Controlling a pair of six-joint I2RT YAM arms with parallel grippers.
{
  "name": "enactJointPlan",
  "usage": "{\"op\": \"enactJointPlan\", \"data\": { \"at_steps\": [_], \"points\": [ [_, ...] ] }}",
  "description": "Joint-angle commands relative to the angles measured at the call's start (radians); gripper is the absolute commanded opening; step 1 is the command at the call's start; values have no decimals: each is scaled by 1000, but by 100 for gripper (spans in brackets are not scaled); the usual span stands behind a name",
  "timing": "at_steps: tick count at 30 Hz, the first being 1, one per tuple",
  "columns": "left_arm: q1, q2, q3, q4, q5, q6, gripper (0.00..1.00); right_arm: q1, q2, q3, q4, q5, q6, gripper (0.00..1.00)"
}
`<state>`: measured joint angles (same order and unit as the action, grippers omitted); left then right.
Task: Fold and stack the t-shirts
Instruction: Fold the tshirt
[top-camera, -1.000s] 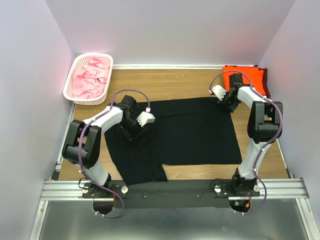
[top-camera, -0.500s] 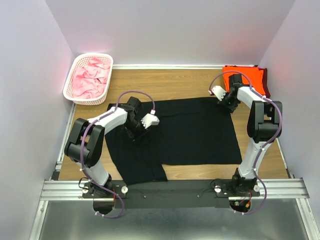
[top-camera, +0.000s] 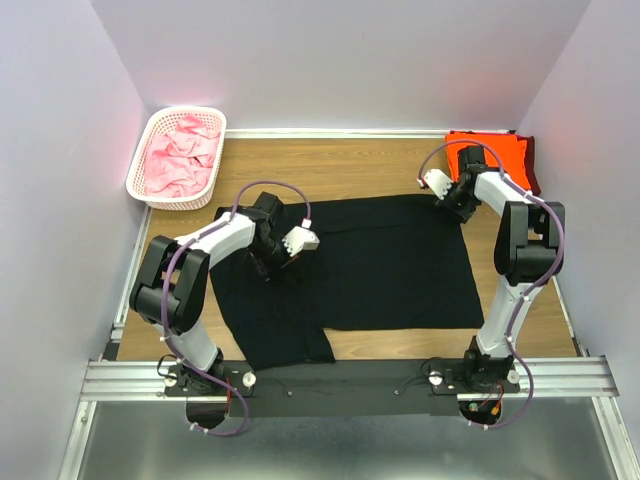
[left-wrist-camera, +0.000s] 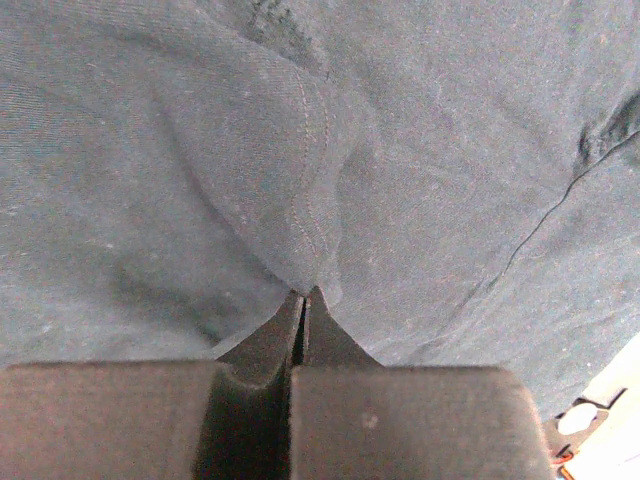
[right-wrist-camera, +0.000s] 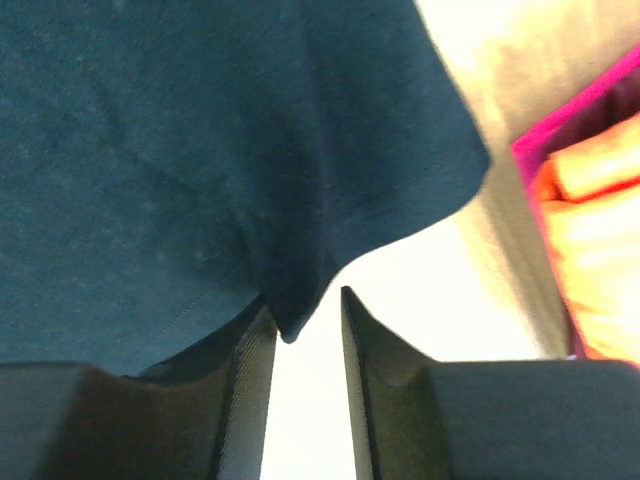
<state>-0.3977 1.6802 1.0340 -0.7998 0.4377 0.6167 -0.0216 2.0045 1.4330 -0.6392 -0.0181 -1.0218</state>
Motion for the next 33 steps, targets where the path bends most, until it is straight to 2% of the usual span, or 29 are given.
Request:
{"op": "enactJointPlan", "data": {
  "at_steps": [1, 10, 13, 21, 33],
  "points": [
    [13, -14, 46, -25, -22, 11, 0, -9, 11, 44, -13, 9, -4, 35],
    [62, -31, 113, -78, -31, 31, 0, -9, 11, 50, -14, 12, -6, 7],
    [76, -40, 132, -99, -37, 37, 0, -9, 13, 50, -14, 10, -6, 1],
    [131, -69, 218, -179, -56, 69, 0, -9, -10, 44, -14, 12, -17, 1],
    [143, -120, 337, -305, -82, 81, 0, -9, -75, 27, -19, 12, -29, 1]
  ]
}}
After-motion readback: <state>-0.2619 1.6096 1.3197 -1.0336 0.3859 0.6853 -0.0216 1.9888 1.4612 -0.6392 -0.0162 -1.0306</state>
